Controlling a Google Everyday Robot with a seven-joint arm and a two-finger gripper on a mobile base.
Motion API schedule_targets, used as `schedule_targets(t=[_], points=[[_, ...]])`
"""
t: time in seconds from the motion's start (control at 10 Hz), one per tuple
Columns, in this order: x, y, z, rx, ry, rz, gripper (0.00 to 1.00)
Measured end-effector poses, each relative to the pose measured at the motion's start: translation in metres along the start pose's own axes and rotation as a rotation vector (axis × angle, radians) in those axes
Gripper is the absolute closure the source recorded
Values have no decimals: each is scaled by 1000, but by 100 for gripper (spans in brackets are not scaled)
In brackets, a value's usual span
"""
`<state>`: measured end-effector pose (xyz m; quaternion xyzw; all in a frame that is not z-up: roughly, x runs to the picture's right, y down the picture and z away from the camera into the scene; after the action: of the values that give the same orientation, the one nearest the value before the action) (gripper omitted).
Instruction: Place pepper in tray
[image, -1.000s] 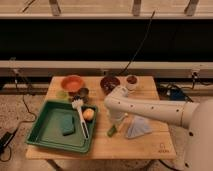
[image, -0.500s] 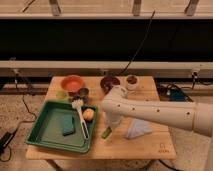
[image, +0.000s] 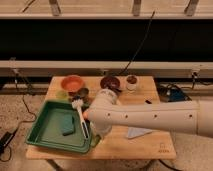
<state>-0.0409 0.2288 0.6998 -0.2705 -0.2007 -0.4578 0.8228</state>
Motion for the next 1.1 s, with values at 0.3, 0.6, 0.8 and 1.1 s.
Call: schedule_targets(t=[0.3,0.6,0.8,1.1], points=[[-18,-41,8,-15,-17,-42,100],[-39,-80,14,-24,-32,-83,98],[-53,-99,18,-23,-38,-106,79],[-57,-118,24,-14,-58,-121,49]])
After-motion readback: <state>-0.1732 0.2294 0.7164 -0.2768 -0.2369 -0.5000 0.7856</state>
